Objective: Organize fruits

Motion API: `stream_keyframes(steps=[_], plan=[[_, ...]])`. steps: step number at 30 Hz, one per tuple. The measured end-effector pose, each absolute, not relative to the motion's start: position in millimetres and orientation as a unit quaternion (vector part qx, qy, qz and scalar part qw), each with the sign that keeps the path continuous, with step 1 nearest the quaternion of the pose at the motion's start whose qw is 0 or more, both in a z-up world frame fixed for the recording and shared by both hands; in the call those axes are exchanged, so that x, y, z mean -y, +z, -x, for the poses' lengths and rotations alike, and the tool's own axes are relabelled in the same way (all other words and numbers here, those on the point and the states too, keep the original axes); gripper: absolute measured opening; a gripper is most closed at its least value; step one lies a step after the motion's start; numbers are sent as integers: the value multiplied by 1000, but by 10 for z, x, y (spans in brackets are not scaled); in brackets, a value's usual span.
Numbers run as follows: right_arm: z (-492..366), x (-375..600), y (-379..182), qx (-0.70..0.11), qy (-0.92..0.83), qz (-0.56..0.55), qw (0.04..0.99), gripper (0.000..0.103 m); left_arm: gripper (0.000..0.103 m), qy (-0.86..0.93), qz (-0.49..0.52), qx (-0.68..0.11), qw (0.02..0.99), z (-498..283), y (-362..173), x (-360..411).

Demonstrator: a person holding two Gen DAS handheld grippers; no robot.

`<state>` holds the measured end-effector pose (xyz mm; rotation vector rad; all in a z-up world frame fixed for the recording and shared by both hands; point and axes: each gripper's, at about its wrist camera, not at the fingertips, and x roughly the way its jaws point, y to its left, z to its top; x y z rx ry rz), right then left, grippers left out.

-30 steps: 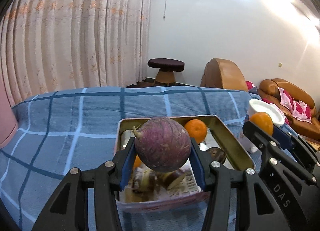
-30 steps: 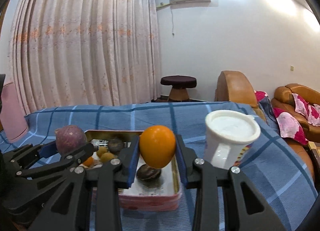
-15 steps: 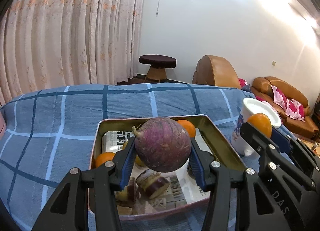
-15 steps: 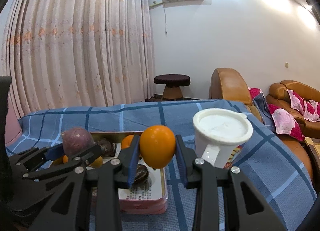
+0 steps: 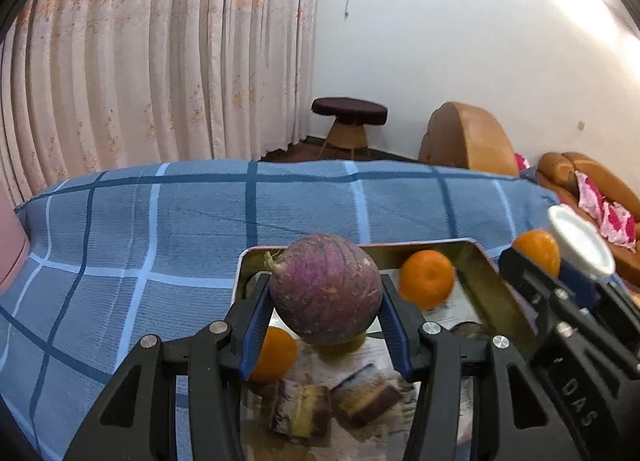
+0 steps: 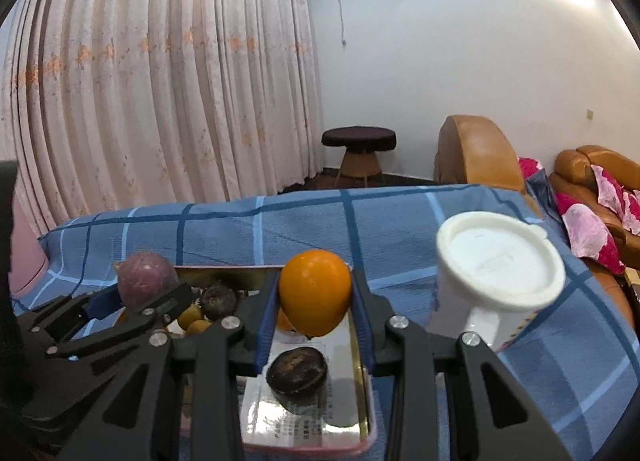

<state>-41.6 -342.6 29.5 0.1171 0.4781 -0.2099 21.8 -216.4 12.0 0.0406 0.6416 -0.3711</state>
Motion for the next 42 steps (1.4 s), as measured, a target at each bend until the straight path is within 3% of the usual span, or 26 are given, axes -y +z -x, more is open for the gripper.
stream_keyframes(steps=[17,20,22,26,31,34,42], plan=[[137,3498,-31,-327,-47,-74,941,40,53,-172,-50,-343,922,-263,-43,2141],[215,3506,-11,-321,-47,-72,943,50,55,-165,-61,-328,928,-181,12,2113],[289,3511,11,-309,-51,-74,947,63,56,-161,-59,-318,932,-126,57,2063],[428,3506,73,-282,-51,-78,955,78,69,-157,-32,-325,932,-107,79,1895],[701,3458,201,-229,-70,-70,968,95,70,-184,-21,-322,929,-26,90,1807],[899,3401,265,-176,-105,-66,977,102,70,-174,-41,-290,940,115,110,1789],[1098,3111,371,-120,-142,-32,982,103,71,-134,-50,-233,962,376,149,1585]])
